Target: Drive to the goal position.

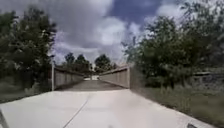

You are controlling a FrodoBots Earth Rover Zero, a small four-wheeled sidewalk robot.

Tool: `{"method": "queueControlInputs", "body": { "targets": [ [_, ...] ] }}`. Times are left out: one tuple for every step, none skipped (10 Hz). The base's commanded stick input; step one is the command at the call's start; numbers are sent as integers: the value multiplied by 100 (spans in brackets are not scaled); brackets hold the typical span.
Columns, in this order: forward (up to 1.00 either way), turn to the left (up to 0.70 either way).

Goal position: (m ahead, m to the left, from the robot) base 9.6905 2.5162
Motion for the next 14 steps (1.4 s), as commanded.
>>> {"method": "queueControlInputs", "body": {
  "targets": [
    [69,14],
    [69,14],
    [69,5],
    [69,1],
    [69,1],
    [69,1],
    [69,1],
    [69,1],
    [69,1],
    [69,1],
    [69,1],
    [69,1],
    [69,1],
    [69,1]
  ]
}}
